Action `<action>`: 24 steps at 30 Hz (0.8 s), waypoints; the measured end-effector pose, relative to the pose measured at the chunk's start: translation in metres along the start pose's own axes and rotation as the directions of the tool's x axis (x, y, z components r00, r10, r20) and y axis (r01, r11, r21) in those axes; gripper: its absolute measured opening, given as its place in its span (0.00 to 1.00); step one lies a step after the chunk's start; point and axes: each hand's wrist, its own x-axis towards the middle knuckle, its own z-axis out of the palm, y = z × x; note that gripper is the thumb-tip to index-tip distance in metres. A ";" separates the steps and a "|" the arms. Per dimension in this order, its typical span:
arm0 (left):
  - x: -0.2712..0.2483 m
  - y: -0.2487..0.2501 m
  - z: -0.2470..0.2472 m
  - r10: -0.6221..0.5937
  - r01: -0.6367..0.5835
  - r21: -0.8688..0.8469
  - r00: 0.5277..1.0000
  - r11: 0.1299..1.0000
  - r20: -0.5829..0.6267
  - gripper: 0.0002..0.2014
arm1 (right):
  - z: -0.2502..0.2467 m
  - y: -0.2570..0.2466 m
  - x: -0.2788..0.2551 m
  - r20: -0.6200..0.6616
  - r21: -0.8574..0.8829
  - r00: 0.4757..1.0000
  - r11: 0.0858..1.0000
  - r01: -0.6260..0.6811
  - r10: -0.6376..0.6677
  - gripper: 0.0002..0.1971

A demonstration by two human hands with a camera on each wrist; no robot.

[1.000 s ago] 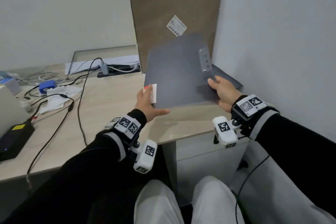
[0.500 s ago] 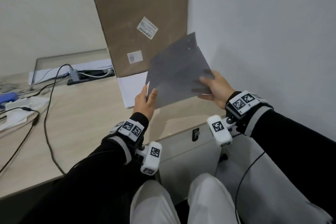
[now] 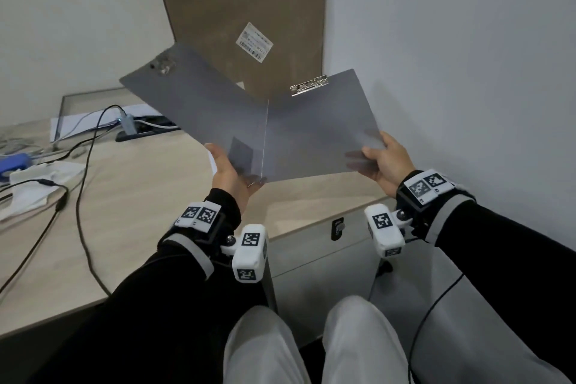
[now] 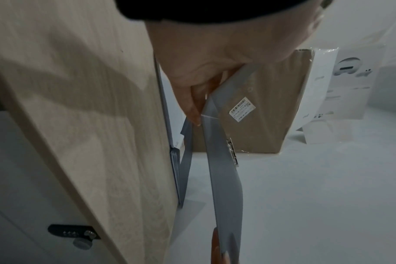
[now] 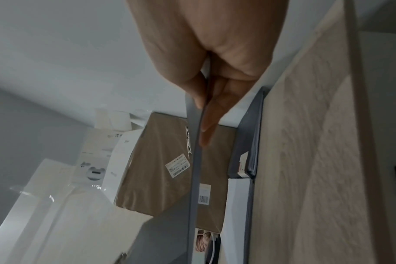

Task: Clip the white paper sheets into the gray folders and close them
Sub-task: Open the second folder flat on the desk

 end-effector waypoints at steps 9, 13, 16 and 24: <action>-0.003 0.006 -0.029 -0.052 0.039 0.190 0.997 0.981 0.063 0.21 | -0.003 0.014 0.007 0.009 0.202 0.999 0.979 -0.037 0.036 0.23; -0.008 0.008 -0.038 -0.260 0.218 0.466 0.965 0.857 0.026 0.27 | -0.010 0.017 0.004 0.016 0.207 0.999 0.977 -0.043 0.040 0.24; -0.020 0.013 -0.041 -0.423 0.254 0.732 0.905 0.632 0.051 0.32 | -0.016 0.017 -0.002 0.031 0.196 0.999 0.980 -0.042 0.037 0.23; -0.038 0.023 -0.002 -0.225 -0.116 0.782 0.923 0.612 0.313 0.13 | -0.027 0.019 -0.020 0.098 0.122 0.993 0.990 -0.077 0.066 0.20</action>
